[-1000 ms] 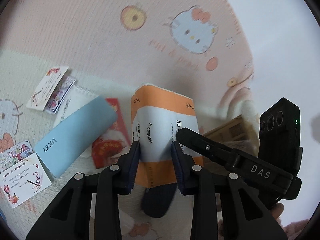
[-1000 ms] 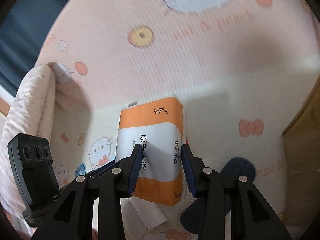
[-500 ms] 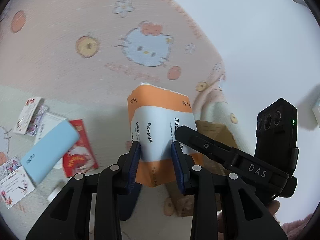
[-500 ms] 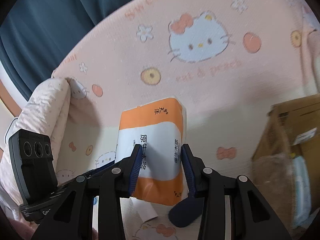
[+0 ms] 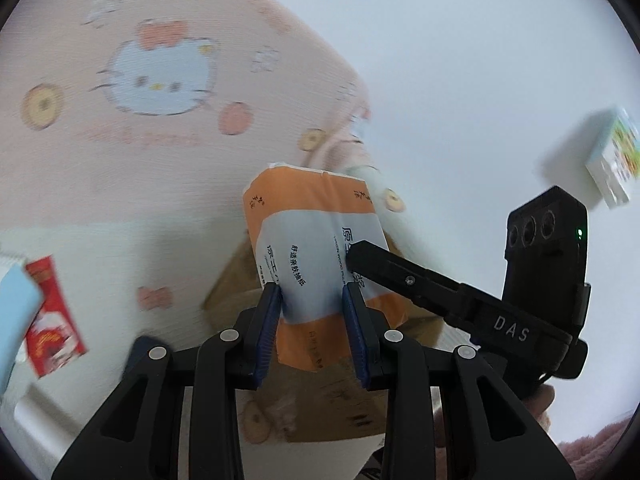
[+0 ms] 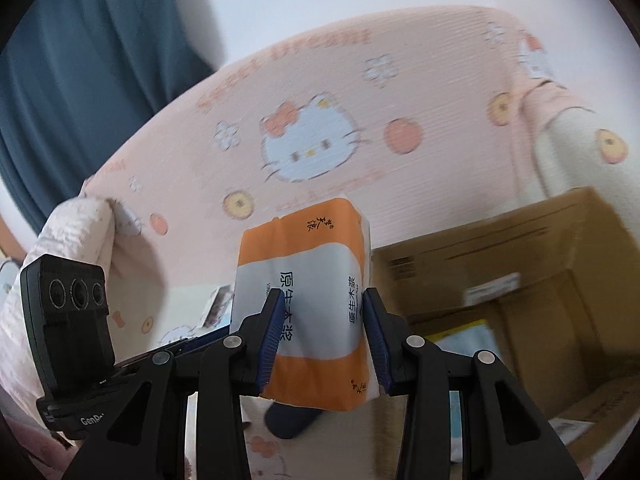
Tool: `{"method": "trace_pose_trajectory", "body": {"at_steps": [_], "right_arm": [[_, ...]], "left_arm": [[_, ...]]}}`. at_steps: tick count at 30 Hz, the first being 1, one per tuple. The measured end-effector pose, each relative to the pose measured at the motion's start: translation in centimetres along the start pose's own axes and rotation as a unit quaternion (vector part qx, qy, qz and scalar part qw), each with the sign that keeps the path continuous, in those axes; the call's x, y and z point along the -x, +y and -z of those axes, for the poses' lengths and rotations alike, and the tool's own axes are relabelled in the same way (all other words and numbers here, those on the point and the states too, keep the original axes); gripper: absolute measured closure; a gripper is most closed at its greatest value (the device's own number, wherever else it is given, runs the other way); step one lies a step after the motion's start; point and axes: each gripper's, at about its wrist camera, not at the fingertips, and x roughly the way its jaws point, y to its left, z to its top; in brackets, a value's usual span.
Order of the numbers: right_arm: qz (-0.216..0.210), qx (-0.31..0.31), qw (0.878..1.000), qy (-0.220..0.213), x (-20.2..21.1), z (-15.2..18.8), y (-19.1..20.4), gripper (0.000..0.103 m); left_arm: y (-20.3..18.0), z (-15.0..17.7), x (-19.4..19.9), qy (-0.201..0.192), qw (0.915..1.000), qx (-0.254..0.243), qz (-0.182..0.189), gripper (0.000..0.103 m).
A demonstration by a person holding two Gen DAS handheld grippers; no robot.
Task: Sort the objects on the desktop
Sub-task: 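Lift the tissue pack with the right gripper and carry it toward the box, then lower the tissue pack into the cardboard box and open the right gripper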
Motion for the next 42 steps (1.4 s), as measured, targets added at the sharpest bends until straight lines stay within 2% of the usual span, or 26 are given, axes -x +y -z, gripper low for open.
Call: {"method": "trace_pose_trajectory", "body": {"at_steps": [9,14,19,27,30,36,40,42], "right_arm": [[0.007,-0.079,0.997,0.004,2.9,0.9,-7.0,0.066],[0.01,-0.117,0.993,0.017,3.1,2.0,-9.9,0.066],[0.015,-0.134,0.99,0.03,2.6,2.9,-11.4,0.066],[-0.02,-0.202,0.978,0.048,1.7,4.1,-14.9,0.066],[-0.035,-0.224,0.972,0.065,0.8,4.9,-15.7,0.066],[-0.012,-0.204,0.974,0.096,-1.0,5.0,-15.5,0.066],[0.006,-0.19,0.973,0.134,-2.4,5.0,-15.3,0.065],[0.012,-0.181,0.972,0.148,-2.8,5.1,-14.9,0.065]], "left_arm": [[-4.9,-0.4,-4.9,0.063,0.9955,-0.071,0.011,0.068],[-5.2,-0.1,-7.1,0.101,0.9925,-0.066,0.02,0.068],[-5.9,0.8,-8.6,0.129,0.989,-0.072,0.012,0.068],[-6.2,1.1,-9.7,0.148,0.9854,-0.083,0.01,0.068],[-6.2,1.3,-10.2,0.168,0.9822,-0.083,-0.006,0.068],[-7.1,1.7,-10.6,0.192,0.9735,-0.118,-0.036,0.061],[-7.5,2.0,-10.3,0.191,0.9718,-0.132,-0.043,0.053],[-7.4,1.9,-10.2,0.19,0.9718,-0.133,-0.042,0.053]]}}
